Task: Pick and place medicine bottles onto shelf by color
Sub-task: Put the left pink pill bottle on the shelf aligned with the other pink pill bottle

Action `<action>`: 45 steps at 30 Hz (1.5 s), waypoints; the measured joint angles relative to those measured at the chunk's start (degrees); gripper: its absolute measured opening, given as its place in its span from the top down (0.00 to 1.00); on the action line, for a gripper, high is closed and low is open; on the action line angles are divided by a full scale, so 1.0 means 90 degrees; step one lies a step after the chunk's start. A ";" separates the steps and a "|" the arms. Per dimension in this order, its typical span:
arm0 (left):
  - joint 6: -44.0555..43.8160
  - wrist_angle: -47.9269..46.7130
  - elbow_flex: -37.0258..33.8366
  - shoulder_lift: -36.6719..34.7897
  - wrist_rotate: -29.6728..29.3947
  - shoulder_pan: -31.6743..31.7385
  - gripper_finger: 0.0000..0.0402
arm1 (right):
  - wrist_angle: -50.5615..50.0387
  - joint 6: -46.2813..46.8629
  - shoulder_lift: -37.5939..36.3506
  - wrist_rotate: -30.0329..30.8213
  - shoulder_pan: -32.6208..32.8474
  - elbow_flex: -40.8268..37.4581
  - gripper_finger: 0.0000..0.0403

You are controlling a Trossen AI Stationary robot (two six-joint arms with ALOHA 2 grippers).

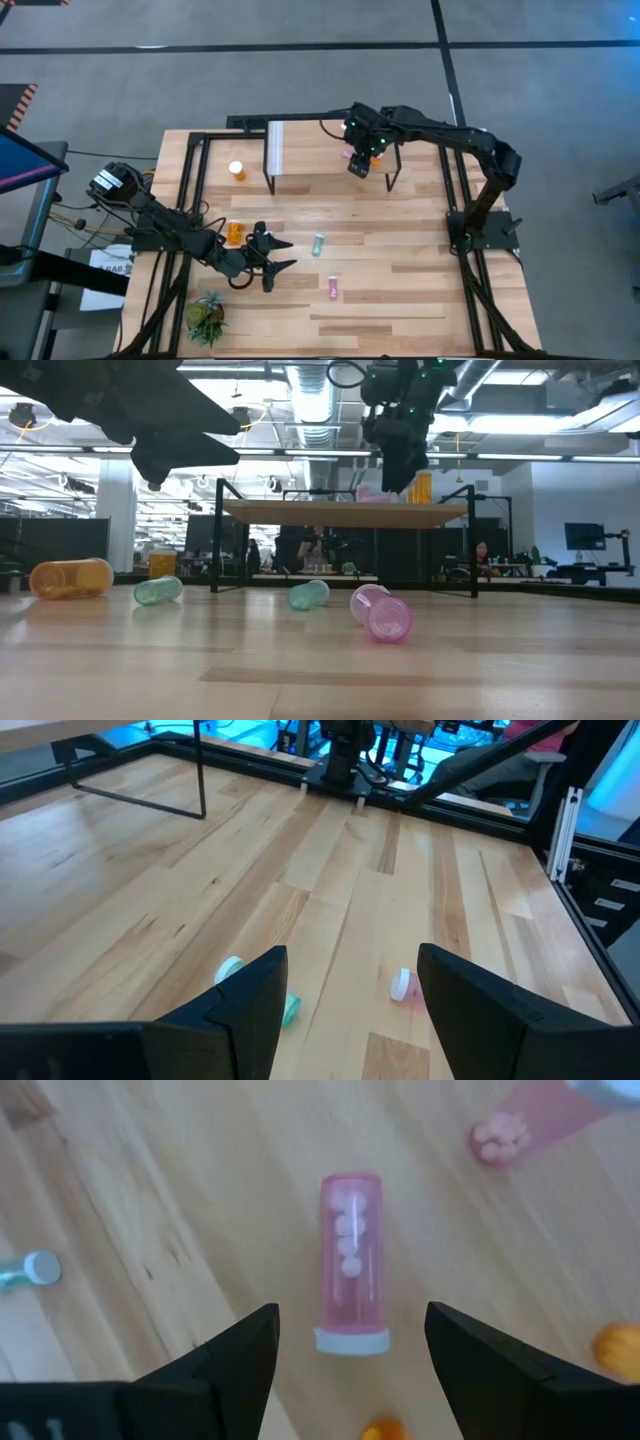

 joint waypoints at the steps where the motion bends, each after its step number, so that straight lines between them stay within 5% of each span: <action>1: -0.0002 0.0001 0.0000 0.0000 0.0000 0.0000 0.47 | -0.0050 0.0000 -0.0001 0.0000 0.0002 0.0000 0.32; 12: -0.0004 0.0006 0.0000 0.0000 -0.0002 0.0000 0.47 | -0.0136 -0.0002 0.0016 0.0000 0.0005 0.0000 0.33; 33: -0.0010 0.0006 0.0000 0.0000 -0.0002 0.0000 0.47 | -0.0152 -0.0112 0.0016 -0.0018 0.0007 0.0000 0.68; 45: -0.0027 0.0006 0.0000 0.0000 -0.0002 0.0000 0.47 | -0.0048 0.0047 0.0018 -0.0478 0.0007 -0.0002 0.55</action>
